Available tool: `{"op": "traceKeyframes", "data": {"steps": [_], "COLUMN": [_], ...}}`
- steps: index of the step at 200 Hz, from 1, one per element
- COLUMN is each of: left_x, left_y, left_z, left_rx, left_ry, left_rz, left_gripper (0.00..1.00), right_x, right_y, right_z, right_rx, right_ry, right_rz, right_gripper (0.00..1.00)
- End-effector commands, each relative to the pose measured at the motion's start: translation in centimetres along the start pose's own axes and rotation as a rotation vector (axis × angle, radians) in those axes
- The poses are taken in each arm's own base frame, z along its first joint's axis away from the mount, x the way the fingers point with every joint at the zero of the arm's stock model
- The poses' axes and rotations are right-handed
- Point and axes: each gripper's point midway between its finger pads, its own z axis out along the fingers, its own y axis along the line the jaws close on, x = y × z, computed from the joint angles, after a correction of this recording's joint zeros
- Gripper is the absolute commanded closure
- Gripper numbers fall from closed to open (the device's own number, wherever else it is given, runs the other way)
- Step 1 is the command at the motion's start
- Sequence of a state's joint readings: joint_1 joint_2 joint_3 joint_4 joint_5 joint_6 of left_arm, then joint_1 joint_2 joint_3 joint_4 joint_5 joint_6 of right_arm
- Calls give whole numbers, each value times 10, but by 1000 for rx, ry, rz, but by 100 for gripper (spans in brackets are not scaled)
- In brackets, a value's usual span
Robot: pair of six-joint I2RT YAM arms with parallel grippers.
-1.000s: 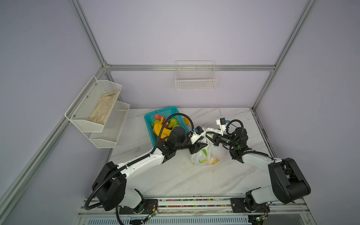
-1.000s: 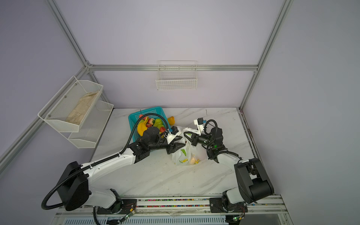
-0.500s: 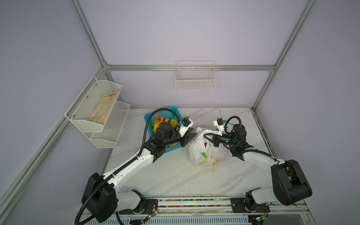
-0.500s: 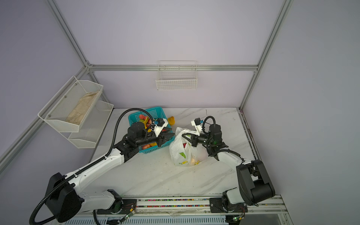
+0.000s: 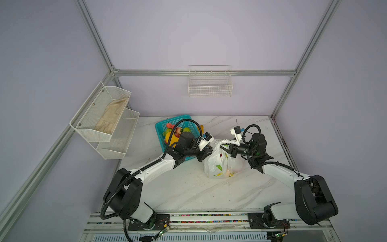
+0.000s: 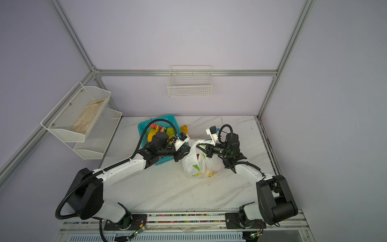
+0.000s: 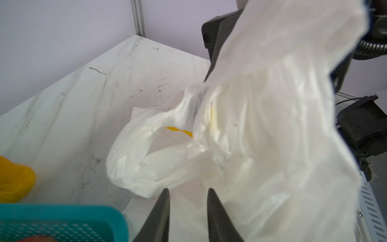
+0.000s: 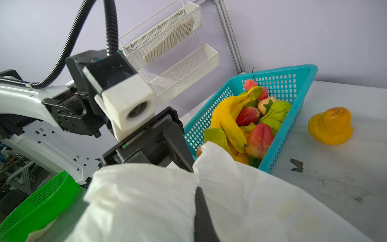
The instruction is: Place the fake fruits into the plastic bag and tie a complex knot
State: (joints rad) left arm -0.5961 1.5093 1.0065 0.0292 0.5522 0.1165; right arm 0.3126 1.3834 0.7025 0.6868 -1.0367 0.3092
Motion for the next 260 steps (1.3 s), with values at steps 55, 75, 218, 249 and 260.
{"op": "traceKeyframes", "data": {"steps": [55,75,218,249,260], "left_x": [-71,-73,-41,-45,-46], "left_y": [-11,-20,-26,-21,-21], "left_z": [6,10,11,6,4], "left_rx": [40,48,-93,-130,-135], "left_ry": [-225,-251,-268,-282,-286], "left_rz": [92,101,262,273,287], "left_gripper": [64,64,50,53,56], "right_x": [-15,-18,10,14,15], "right_y": [15,10,0,1,0], "right_z": [-3,-11,-25,-25,-25], "right_rx": [-86,-87,-78,-81,-77], "right_ry": [-37,-32,129,137,138], "right_rz": [16,25,136,126,121], "right_gripper": [100,100,100,100,100]}}
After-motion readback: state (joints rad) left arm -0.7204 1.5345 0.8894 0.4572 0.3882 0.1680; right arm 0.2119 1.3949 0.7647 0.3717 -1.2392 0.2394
